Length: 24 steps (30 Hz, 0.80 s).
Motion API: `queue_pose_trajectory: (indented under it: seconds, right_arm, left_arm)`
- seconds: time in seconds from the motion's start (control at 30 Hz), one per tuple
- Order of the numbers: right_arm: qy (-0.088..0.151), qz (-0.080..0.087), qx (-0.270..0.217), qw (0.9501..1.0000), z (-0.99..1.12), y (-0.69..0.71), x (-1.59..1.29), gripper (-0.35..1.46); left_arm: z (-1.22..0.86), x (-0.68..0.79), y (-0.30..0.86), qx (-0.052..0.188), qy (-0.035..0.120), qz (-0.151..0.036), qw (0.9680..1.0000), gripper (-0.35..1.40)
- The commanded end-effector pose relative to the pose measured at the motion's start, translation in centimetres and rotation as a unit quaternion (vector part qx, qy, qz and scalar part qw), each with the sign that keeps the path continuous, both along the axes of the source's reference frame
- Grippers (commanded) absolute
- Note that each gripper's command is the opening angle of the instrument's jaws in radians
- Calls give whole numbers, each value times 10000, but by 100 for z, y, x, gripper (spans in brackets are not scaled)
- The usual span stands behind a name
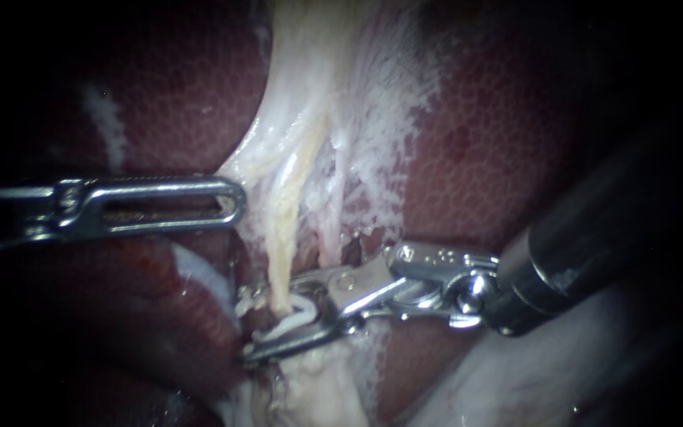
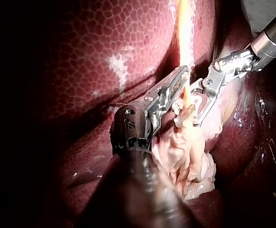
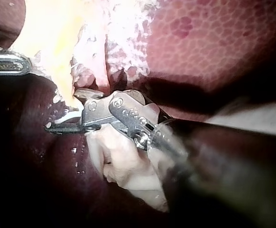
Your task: Clipping second clip left tube
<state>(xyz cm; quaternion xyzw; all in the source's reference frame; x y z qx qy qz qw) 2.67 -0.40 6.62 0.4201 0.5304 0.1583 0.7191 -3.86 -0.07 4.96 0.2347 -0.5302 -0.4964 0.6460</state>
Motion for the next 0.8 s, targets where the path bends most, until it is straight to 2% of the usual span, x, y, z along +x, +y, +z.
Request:
queue_pose_trajectory:
  seconds: [0.03, 0.13, 0.23, 0.43, 0.8]
  right_arm:
    - [-2, 5, -7, 10000, 1, 0, -1, 39]
    - [-75, -12, -35, 10000, 3, 2, -1, 16]
    - [-322, 7, -72, 9995, 6, 6, -2, -32]
    - [-400, 54, 75, 9992, 10, 14, -4, -35]
    - [-492, 76, 277, 9984, 11, 11, -5, -35]
  left_arm:
    - [0, 0, 0, 0, 0, 0, 10000, -35]
    - [0, 0, 0, -1, 1, -1, 10000, -35]
    - [0, -1, -1, -3, 3, -2, 10000, -35]
    - [0, -1, -1, -3, 3, -2, 10000, -35]
    - [0, -1, -1, -3, 3, -3, 10000, -35]
